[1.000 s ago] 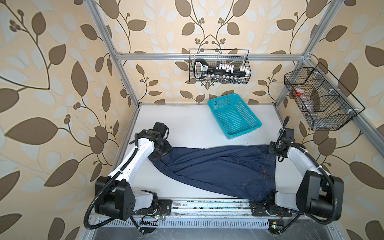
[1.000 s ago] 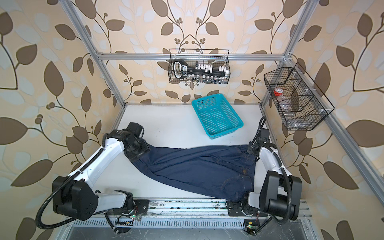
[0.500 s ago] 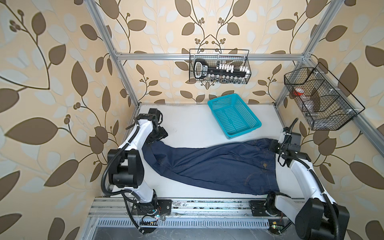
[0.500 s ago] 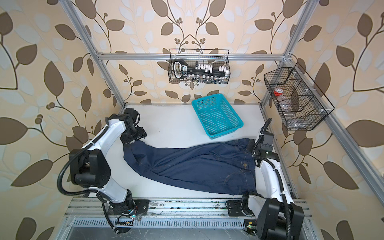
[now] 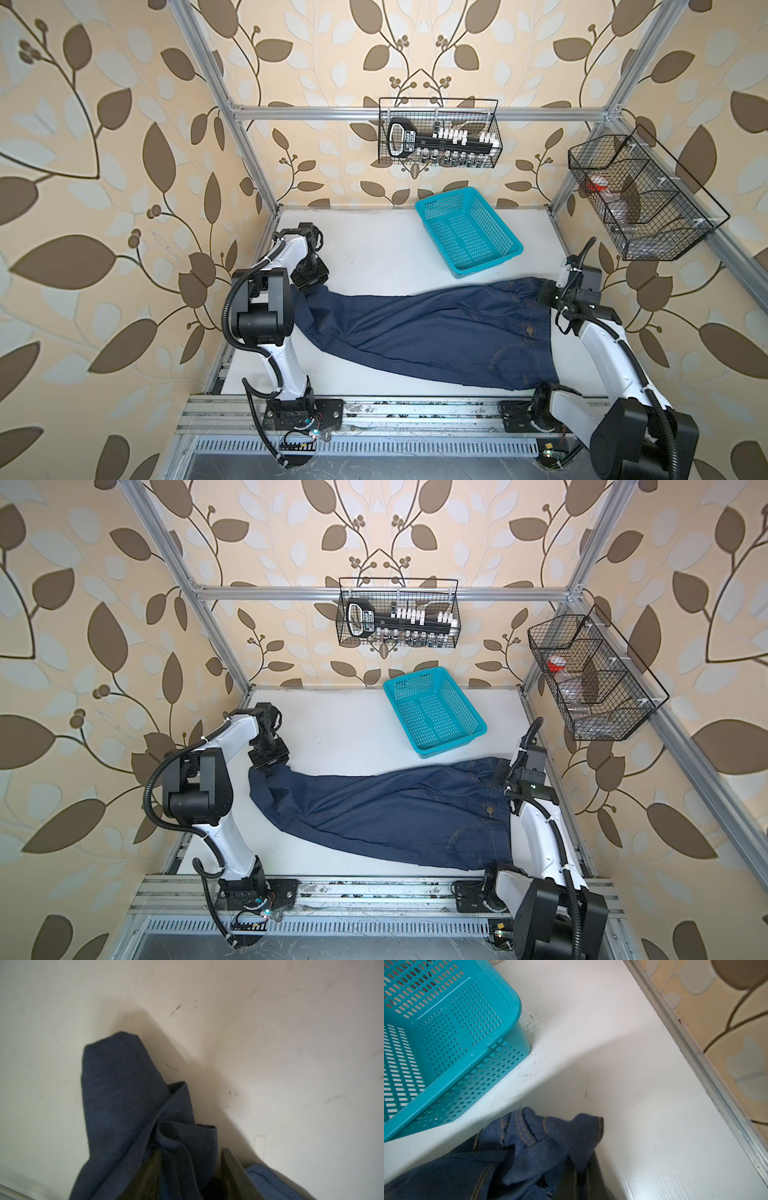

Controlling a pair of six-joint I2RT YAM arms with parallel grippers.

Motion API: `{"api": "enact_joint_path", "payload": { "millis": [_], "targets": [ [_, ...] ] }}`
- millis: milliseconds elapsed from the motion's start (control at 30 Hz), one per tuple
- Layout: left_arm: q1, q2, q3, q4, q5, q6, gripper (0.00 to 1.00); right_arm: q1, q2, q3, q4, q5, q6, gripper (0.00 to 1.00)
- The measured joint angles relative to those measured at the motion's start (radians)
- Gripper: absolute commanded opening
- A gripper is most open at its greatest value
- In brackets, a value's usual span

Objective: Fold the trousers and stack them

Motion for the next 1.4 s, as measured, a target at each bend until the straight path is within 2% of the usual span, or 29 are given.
{"api": "enact_joint_path", "payload": {
  "millis": [100, 133, 333, 533, 700, 833, 1067, 1167, 1400],
  "targets": [
    [0.0, 0.002, 0.005, -0.006, -0.001, -0.001, 0.03, 0.0, 0.005, 0.0, 0.0, 0.0, 0.0, 0.0],
    [0.001, 0.002, 0.017, -0.018, -0.003, 0.004, 0.0, 0.0, 0.005, 0.0, -0.001, 0.0, 0.0, 0.0],
    [0.026, -0.044, 0.146, -0.097, -0.095, 0.036, 0.0, 0.0, 0.009, 0.026, -0.022, 0.023, -0.001, 0.0],
    [0.053, -0.296, 0.188, -0.163, -0.239, 0.051, 0.02, 0.005, 0.015, 0.098, -0.053, 0.085, -0.029, 0.0],
    [0.057, -0.441, 0.152, -0.172, -0.277, 0.056, 0.04, 0.028, 0.023, 0.123, -0.068, 0.105, -0.062, 0.0],
    [0.059, -0.351, 0.143, -0.138, -0.269, 0.07, 0.05, 0.029, 0.064, 0.151, -0.061, 0.113, -0.086, 0.0],
    [0.057, 0.024, 0.232, -0.047, -0.239, 0.111, 0.1, 0.026, 0.217, 0.163, -0.043, 0.161, -0.147, 0.0],
    [0.057, 0.098, 0.266, -0.029, -0.245, 0.131, 0.11, 0.021, 0.265, 0.163, -0.023, 0.185, -0.166, 0.0],
    [0.04, 0.169, 0.354, 0.04, -0.263, 0.169, 0.12, 0.018, 0.388, 0.176, 0.037, 0.183, -0.187, 0.0]
  ]
}}
